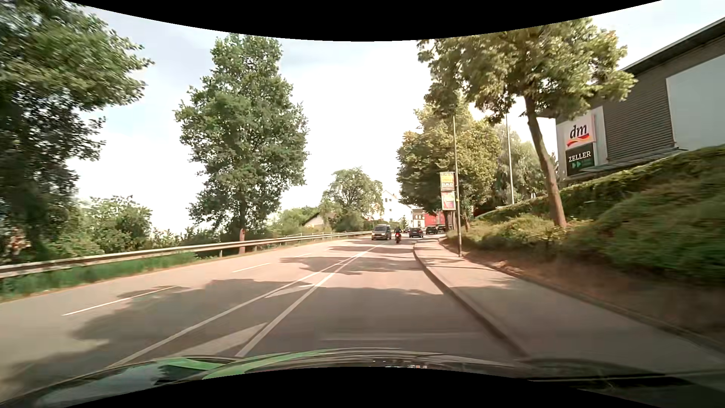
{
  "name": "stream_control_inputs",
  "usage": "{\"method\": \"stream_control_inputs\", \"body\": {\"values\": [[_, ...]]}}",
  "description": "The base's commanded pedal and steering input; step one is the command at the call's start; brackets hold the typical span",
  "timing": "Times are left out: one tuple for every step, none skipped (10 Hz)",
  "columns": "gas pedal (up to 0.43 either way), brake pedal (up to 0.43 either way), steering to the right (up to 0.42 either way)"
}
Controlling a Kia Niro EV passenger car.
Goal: Follow the waypoints while adhering to traffic rules and regulations
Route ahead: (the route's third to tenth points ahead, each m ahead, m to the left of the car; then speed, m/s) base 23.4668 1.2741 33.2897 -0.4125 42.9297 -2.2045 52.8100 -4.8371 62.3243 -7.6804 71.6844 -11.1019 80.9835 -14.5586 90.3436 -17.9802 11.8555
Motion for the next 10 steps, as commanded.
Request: {"method": "stream_control_inputs", "body": {"values": [[0.0, 0.0, 0.026], [0.0, 0.0, 0.026], [0.0, 0.0, 0.026], [0.0, 0.0, 0.026], [0.0, 0.0, 0.026], [0.0, 0.0, 0.026], [0.0, 0.0, 0.026], [0.0, 0.0, 0.026], [0.0, 0.0, 0.026], [0.0, 0.0, 0.026]]}}
